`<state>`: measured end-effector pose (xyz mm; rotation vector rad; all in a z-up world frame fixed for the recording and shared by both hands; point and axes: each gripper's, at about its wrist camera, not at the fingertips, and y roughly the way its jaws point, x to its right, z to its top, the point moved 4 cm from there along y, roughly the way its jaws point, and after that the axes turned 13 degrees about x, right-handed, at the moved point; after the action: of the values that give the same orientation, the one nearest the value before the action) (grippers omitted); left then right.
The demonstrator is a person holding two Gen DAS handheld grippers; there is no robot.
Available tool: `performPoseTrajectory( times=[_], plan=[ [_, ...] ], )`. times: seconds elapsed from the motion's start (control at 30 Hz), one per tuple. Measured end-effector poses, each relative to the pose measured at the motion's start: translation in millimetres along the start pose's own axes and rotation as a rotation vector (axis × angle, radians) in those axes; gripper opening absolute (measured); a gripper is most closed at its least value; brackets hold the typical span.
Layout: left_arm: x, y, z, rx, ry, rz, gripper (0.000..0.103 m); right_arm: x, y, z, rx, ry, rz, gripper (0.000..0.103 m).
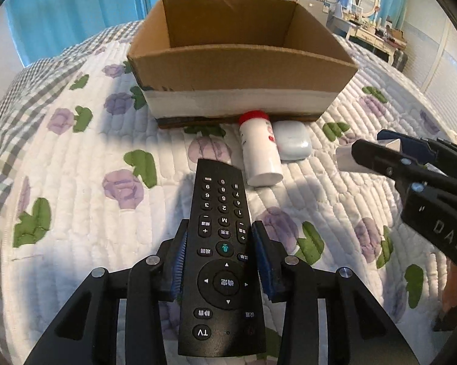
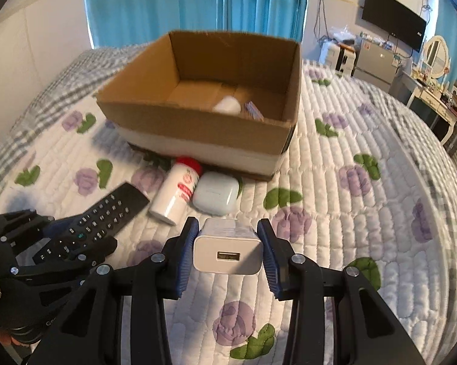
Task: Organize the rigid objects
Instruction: 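Grasp the black TV remote with the left tool while the right grasps a white plug charger, then carry the remote and charger into the cardboard box and open both tools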
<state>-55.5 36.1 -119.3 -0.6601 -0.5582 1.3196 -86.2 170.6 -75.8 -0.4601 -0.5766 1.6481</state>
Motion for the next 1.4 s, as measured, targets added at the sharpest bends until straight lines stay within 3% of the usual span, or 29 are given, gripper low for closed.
performPoseTrajectory(
  times=[0.43, 0.8, 1.13, 1.4],
  plan=[
    [-7.9, -30.7, 67.0, 0.144, 0.021, -0.009, 0.039, 2.1, -20.7, 37.9, 0.078, 0.005, 0.007, 0.039],
    [-15.0, -45.1, 165.5, 0.301, 0.022, 0.028, 0.039, 14.6, -36.2, 141.8, 0.241, -0.026, 0.003, 0.039],
    [-18.4, 26.3, 227.3, 0.300, 0.024, 0.084, 0.039, 32.3, 19.6, 185.1, 0.260, -0.047, -0.002, 0.039],
    [-18.7, 92.9, 216.9, 0.220, -0.007, 0.095, 0.039, 52.7, 79.9, 177.6, 0.209, -0.040, 0.010, 0.039]
  ],
)
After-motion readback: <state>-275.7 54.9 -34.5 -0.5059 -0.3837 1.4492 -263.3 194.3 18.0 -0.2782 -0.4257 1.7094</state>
